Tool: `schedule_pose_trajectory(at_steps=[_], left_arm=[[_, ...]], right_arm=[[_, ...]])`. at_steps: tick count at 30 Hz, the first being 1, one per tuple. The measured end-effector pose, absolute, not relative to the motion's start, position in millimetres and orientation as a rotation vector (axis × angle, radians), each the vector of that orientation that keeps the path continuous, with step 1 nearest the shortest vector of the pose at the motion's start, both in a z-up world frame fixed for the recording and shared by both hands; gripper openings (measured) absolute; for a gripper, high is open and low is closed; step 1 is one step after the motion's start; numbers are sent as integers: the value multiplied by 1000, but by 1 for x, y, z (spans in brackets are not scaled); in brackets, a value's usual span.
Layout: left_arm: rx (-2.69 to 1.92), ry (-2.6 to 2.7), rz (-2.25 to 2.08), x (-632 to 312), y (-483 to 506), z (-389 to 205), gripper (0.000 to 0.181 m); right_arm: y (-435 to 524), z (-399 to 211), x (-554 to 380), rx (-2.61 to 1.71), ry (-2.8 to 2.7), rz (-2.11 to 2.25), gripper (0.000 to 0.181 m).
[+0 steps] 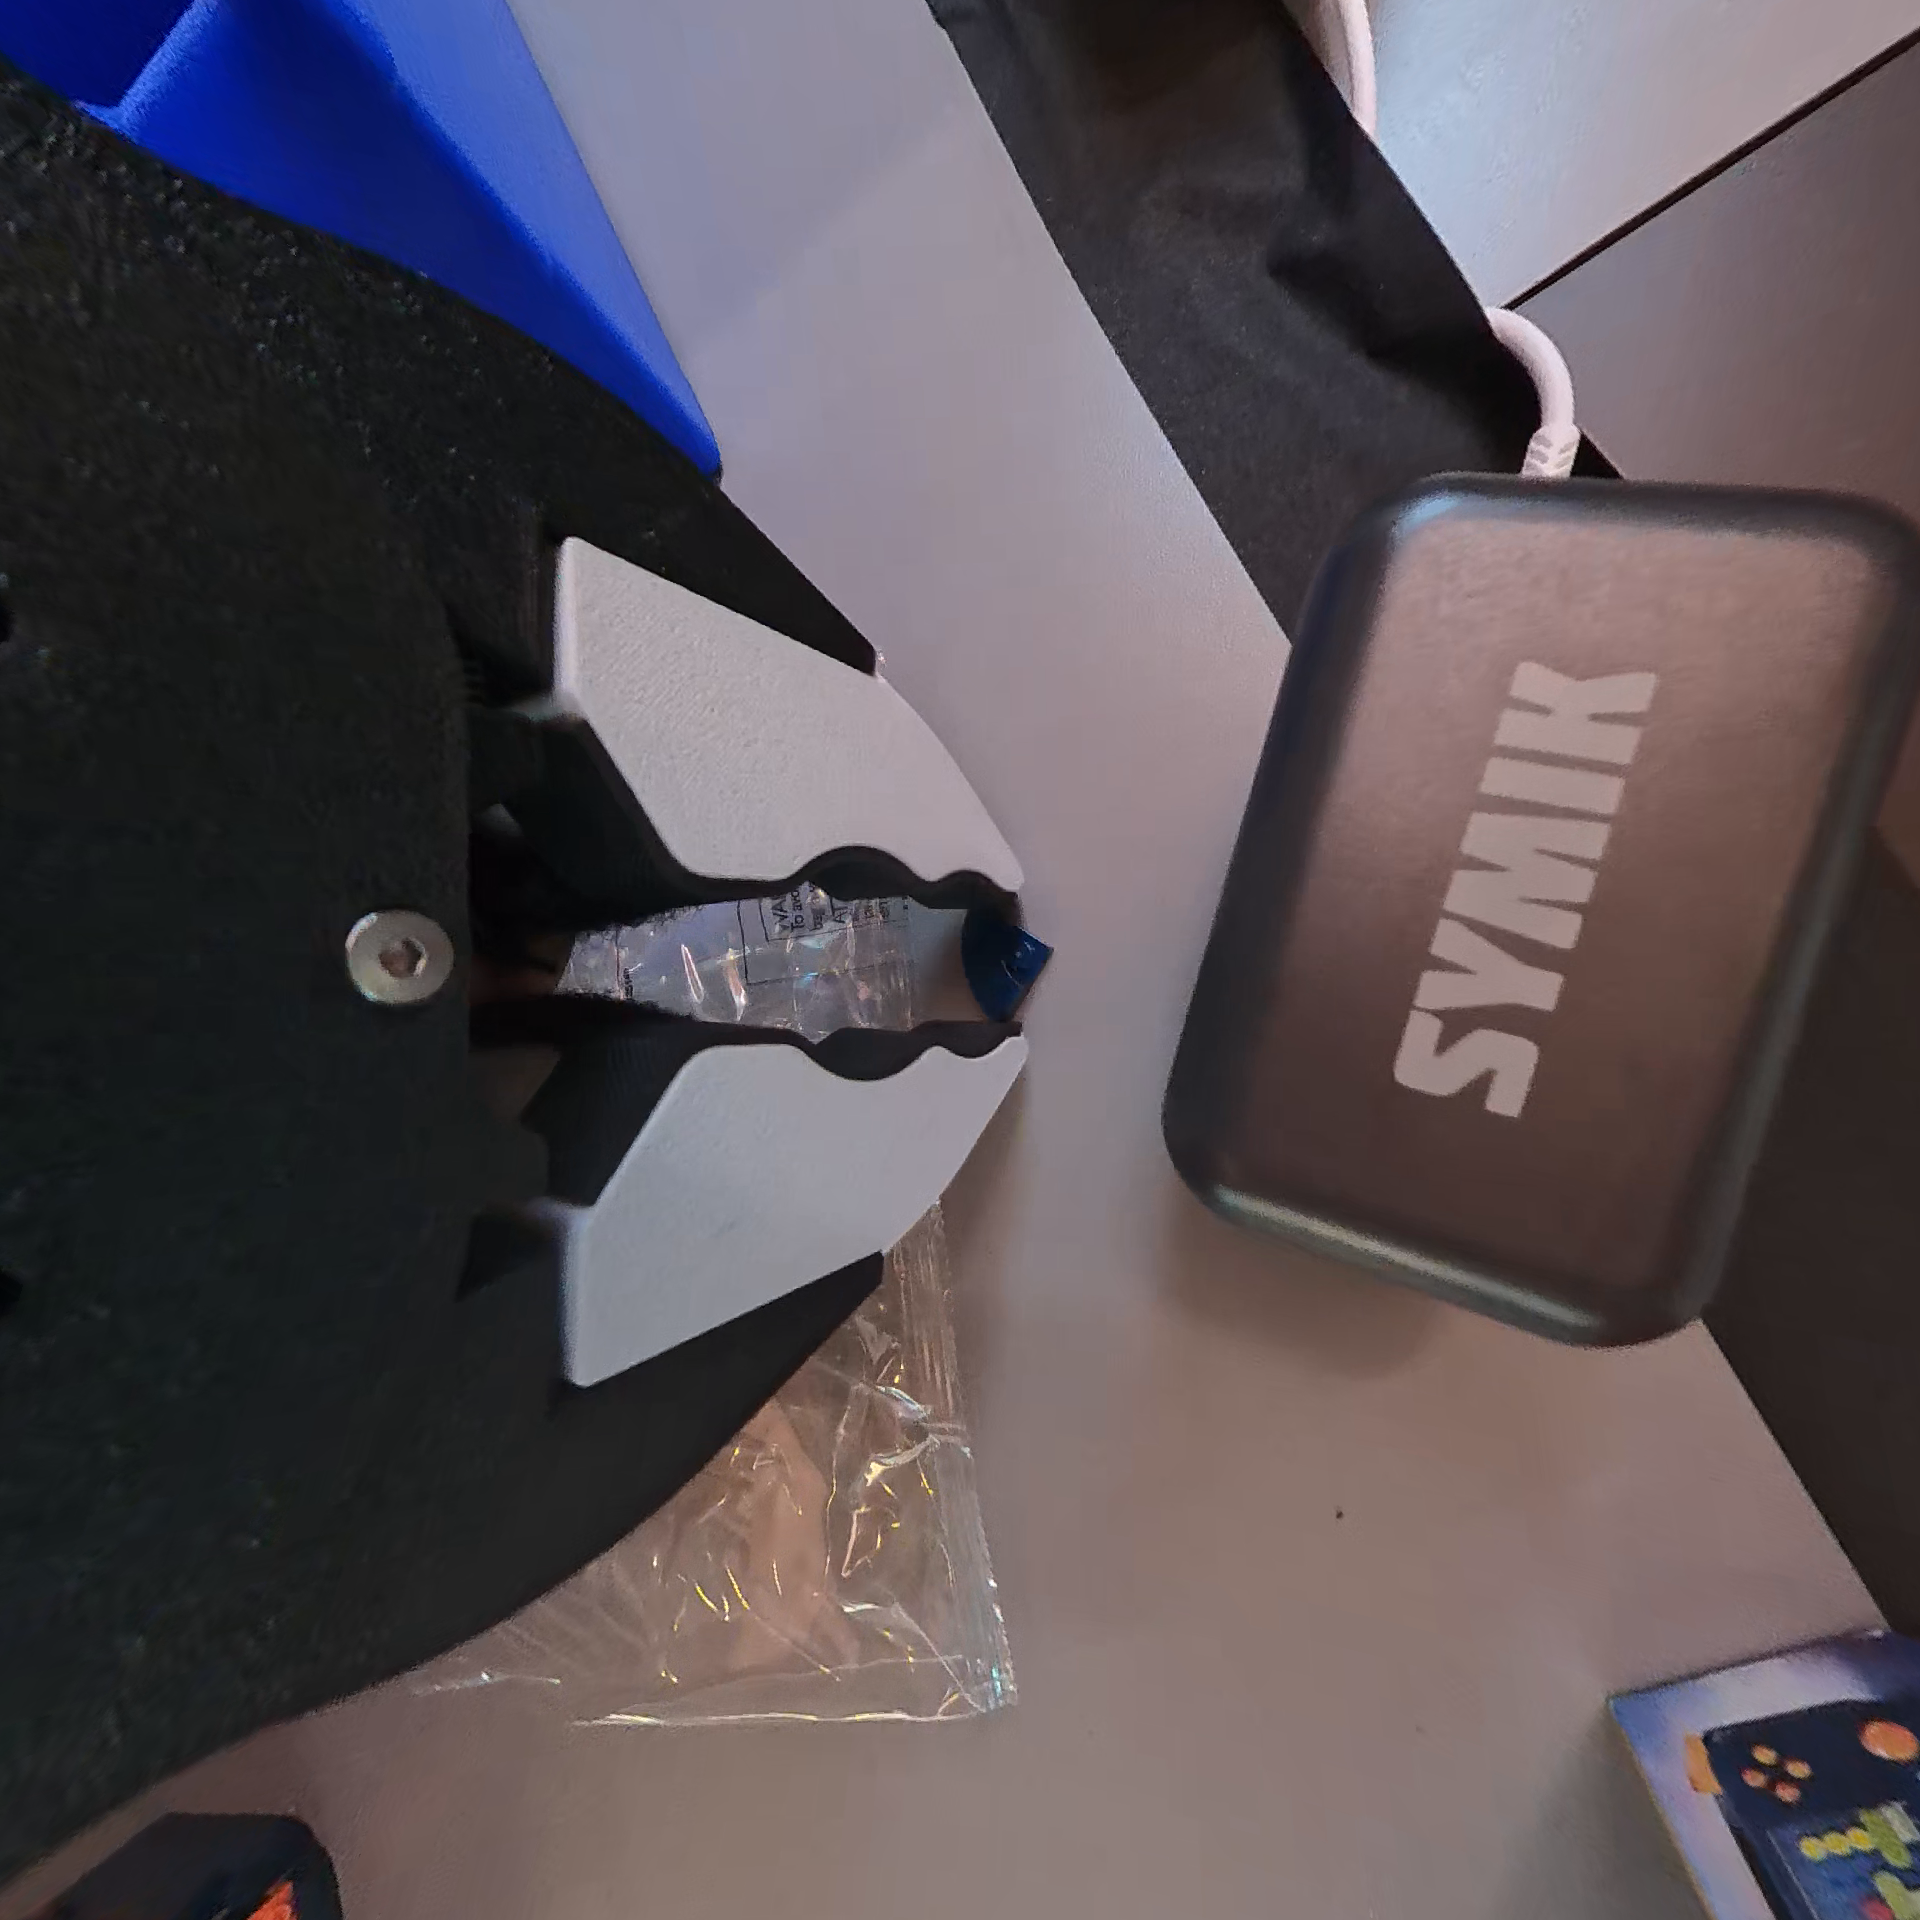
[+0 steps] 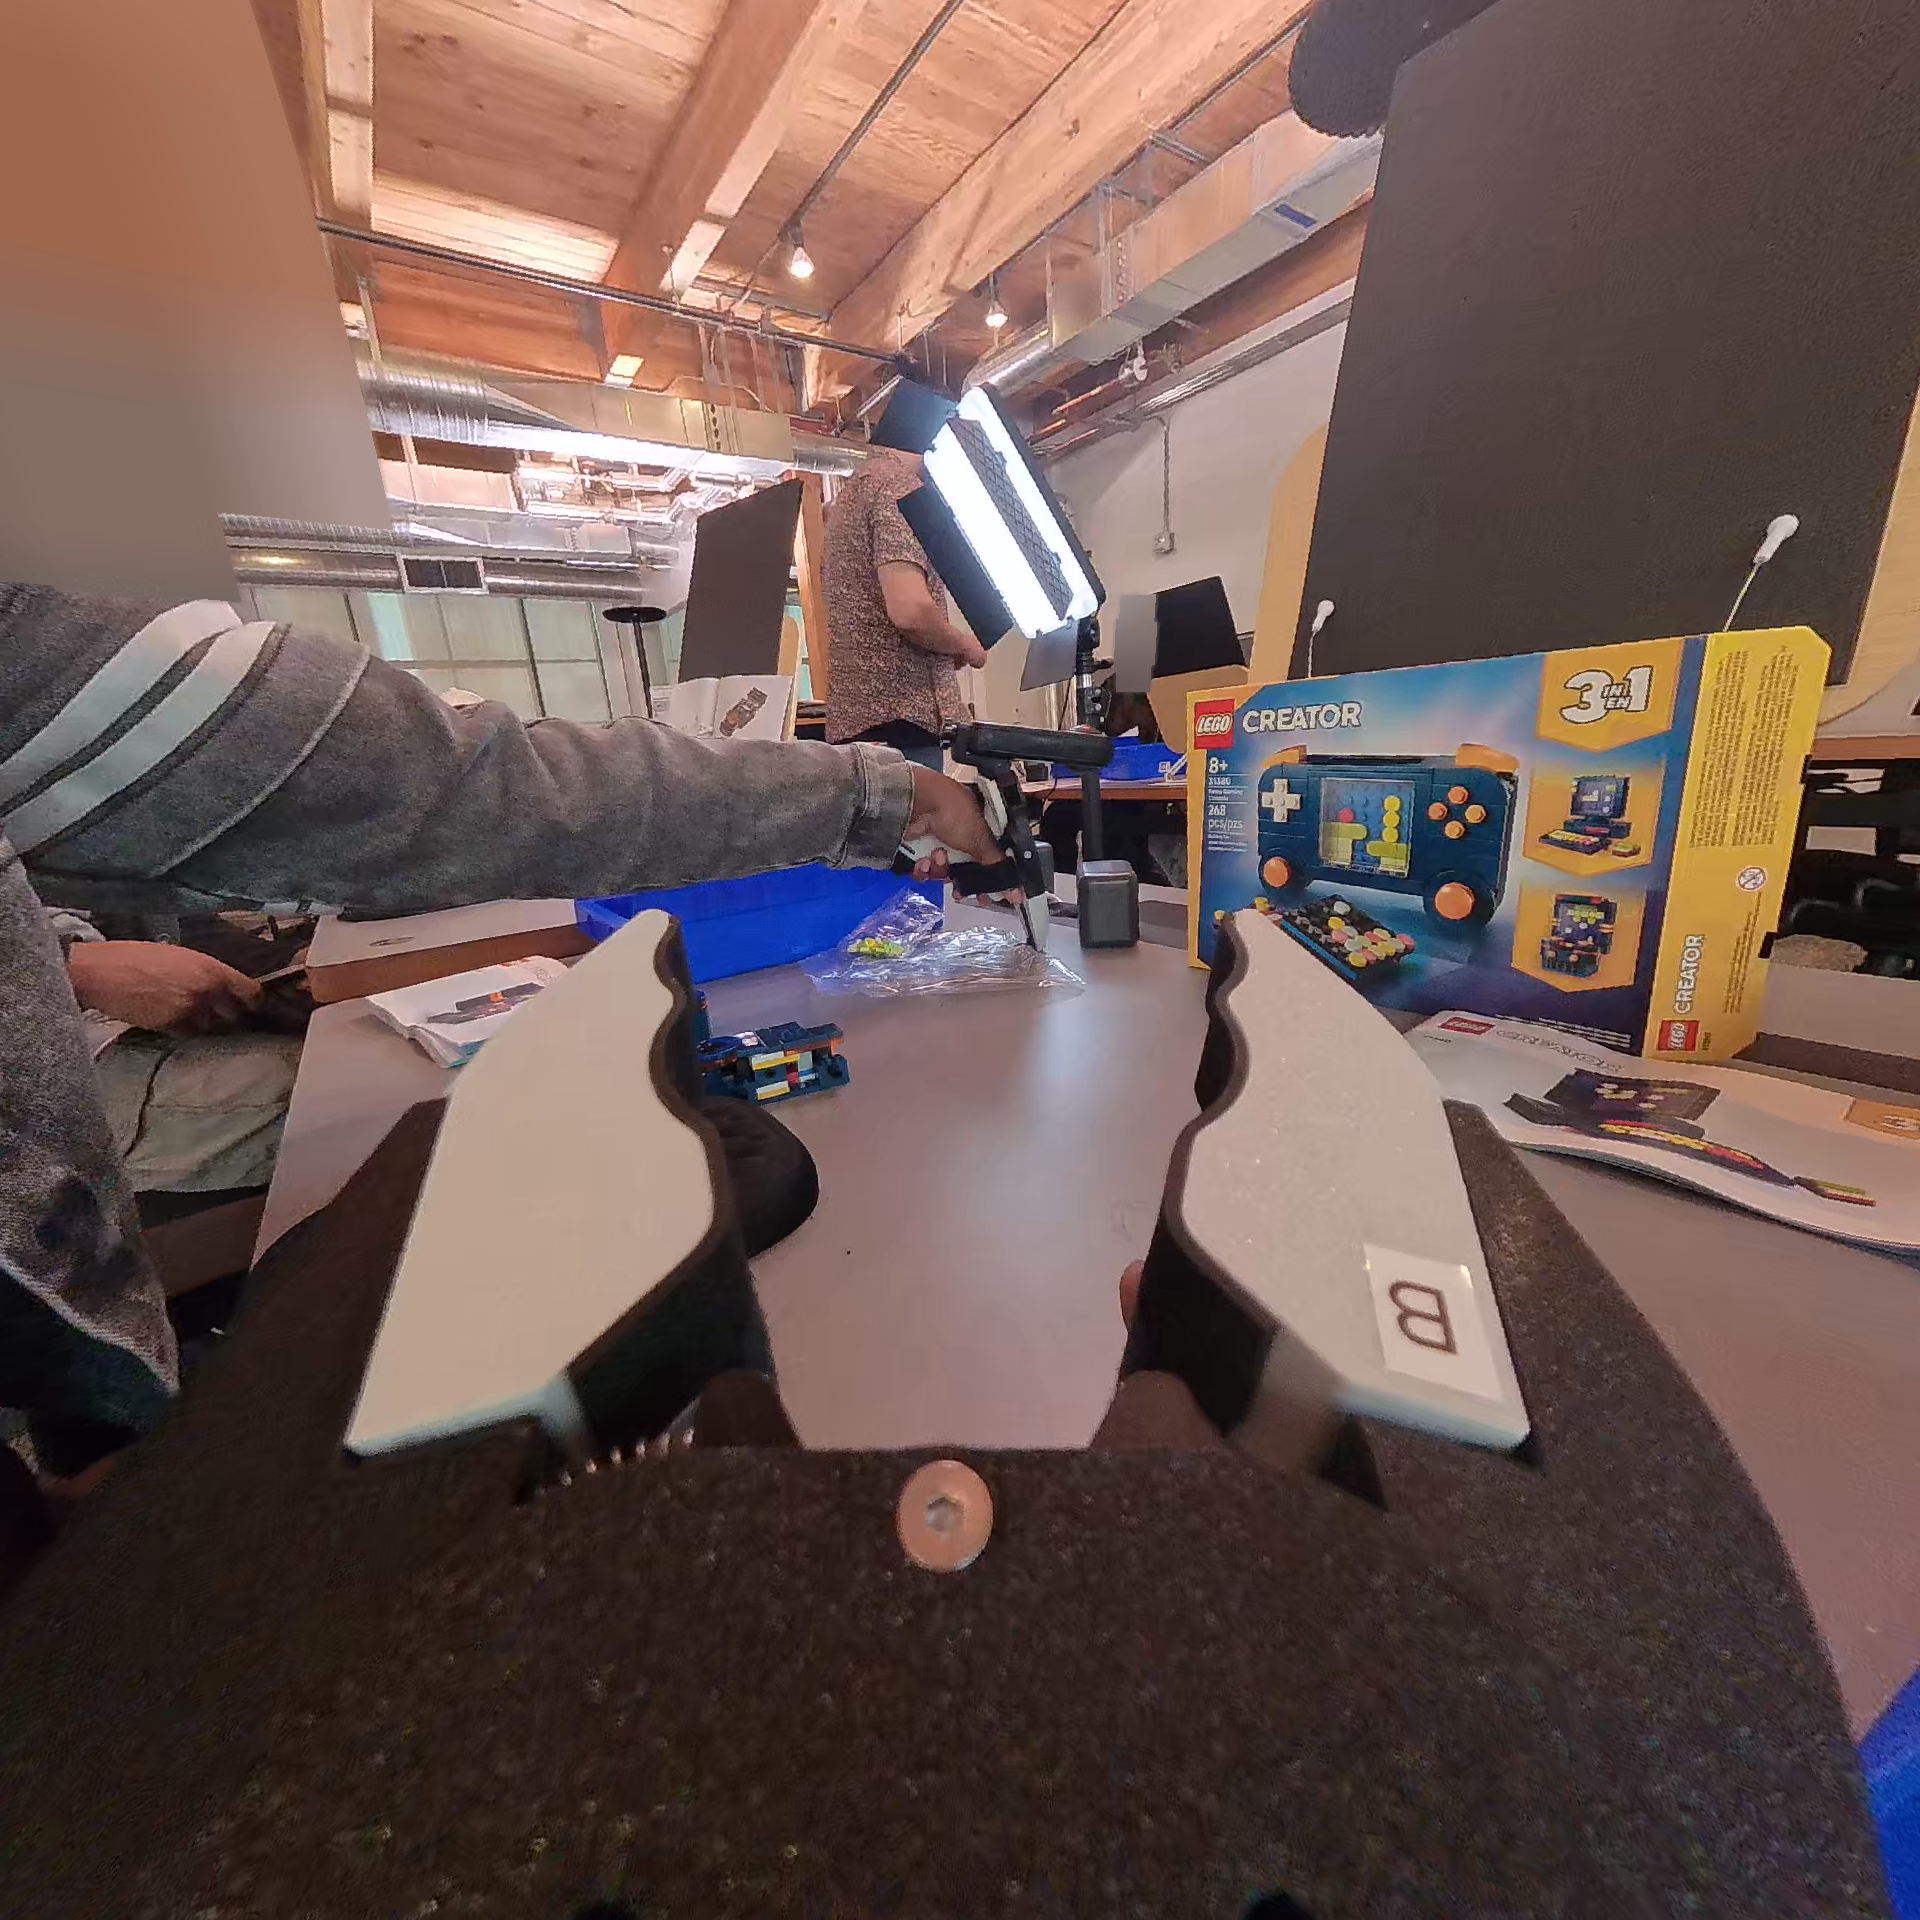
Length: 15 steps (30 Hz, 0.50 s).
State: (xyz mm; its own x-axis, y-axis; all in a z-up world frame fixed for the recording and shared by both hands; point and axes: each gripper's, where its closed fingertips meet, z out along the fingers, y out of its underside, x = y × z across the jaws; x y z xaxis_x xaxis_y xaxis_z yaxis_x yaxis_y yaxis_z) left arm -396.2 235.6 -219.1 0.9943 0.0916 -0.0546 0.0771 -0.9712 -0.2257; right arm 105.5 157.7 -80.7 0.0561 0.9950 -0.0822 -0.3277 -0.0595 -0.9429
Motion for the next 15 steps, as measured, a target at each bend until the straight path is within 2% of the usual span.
schedule_pose_trajectory(at_steps=[6, 8, 11, 13, 15], left_arm=[[-2716, -55, -89, -367, 247, -192, 19], [-2475, -22, -308, -332, 254, -155, 18], [-1905, 75, -806, -246, 235, -64, 18], [-1558, 111, -1130, -190, 191, -9, 18], [-1354, 144, -1332, -141, 141, 17, 18]], right_arm=[[157, -80, 106, -1040, -880, 1358, 93], [155, -80, 106, -1028, -888, 1349, 92], [150, -80, 103, -1009, -929, 1308, 87], [139, -81, 96, -973, -1028, 1220, 74], [122, -74, 84, -895, -1118, 1121, 63]])
